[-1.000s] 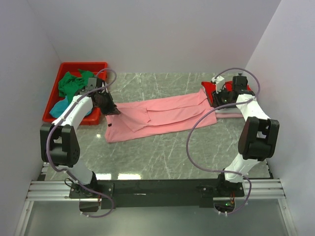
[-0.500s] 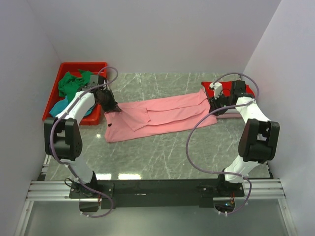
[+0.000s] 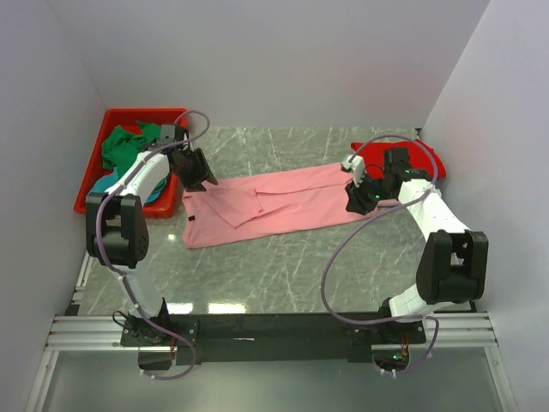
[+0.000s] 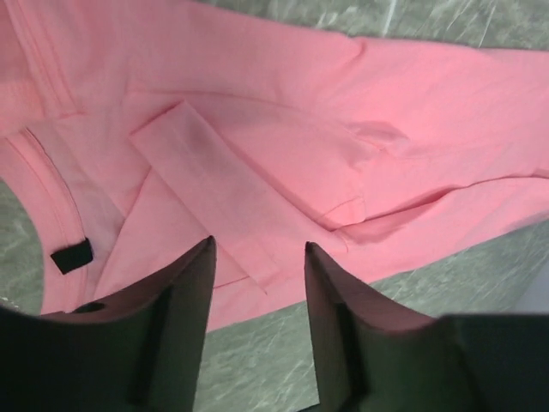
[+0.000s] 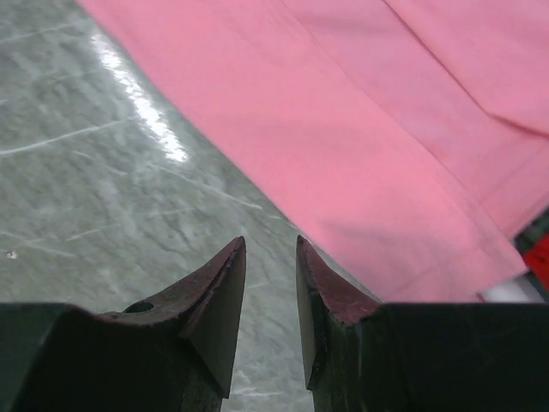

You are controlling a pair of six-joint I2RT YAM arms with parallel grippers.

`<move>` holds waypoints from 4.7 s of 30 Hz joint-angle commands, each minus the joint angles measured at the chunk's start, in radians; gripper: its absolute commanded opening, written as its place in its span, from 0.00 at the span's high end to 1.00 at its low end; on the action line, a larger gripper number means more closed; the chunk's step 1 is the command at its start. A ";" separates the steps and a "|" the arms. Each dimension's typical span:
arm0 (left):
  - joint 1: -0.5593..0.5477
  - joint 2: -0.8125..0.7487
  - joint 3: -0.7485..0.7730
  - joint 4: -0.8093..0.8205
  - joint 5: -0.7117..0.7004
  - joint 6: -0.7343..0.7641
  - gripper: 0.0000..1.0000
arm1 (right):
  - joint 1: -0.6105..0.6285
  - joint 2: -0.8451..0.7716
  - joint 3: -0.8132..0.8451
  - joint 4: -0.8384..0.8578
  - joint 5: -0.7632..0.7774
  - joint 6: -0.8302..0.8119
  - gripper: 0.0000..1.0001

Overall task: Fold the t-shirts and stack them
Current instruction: Fold the tshirt

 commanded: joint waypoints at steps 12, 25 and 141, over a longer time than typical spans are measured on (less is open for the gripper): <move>0.021 -0.558 -0.066 0.297 -0.232 0.079 0.05 | 0.482 -0.009 0.027 0.103 -0.100 -0.187 0.50; 0.065 -1.282 -0.669 0.246 -0.459 0.104 0.05 | 0.954 0.444 0.342 0.471 0.600 0.110 0.48; 0.065 -1.276 -0.738 0.256 -0.312 0.061 0.05 | 0.840 0.521 0.489 0.302 0.355 0.551 0.68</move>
